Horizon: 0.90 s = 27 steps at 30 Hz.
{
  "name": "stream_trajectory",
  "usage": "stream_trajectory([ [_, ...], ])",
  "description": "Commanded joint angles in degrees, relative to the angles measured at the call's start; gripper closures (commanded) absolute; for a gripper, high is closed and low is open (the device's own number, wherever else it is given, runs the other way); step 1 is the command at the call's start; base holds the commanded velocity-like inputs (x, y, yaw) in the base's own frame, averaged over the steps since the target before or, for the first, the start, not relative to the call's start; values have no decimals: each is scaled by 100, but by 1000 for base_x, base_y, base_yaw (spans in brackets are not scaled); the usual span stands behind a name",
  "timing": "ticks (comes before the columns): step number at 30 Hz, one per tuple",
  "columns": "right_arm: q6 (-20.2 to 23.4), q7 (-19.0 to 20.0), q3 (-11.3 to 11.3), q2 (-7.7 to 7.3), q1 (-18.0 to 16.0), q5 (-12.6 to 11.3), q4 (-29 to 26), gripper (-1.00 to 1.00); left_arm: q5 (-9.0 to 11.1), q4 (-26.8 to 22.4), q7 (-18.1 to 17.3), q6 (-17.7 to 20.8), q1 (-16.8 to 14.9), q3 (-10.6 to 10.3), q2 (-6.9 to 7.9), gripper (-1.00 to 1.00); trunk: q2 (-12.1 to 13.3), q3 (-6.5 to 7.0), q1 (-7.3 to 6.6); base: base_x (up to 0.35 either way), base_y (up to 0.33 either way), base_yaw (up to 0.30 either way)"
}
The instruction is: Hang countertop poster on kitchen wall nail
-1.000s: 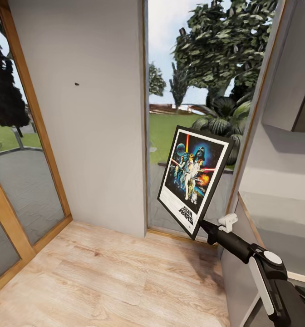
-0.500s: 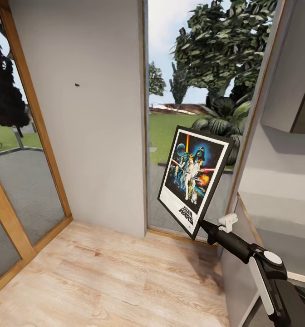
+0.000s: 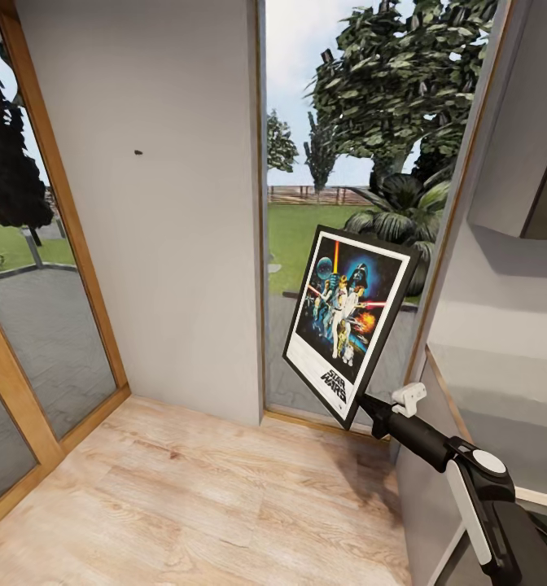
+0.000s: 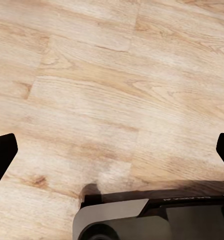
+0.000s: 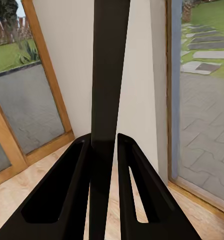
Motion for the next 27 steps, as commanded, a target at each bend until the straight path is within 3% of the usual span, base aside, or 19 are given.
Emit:
stream_trajectory([
  [1,64,24,-4,0,-3,-73,0,100,-35,-6,-45,-9,1,40,-5,-100,-8,-6,3,0,0,0],
  [9,64,24,-2,0,-4,-73,60,100,-43,9,-30,3,-1,38,-6,-100,-8,-6,3,0,91,0],
  [27,55,41,0,0,-3,-65,87,100,-44,11,-37,6,0,37,-5,-100,-8,-6,3,20,286,0],
])
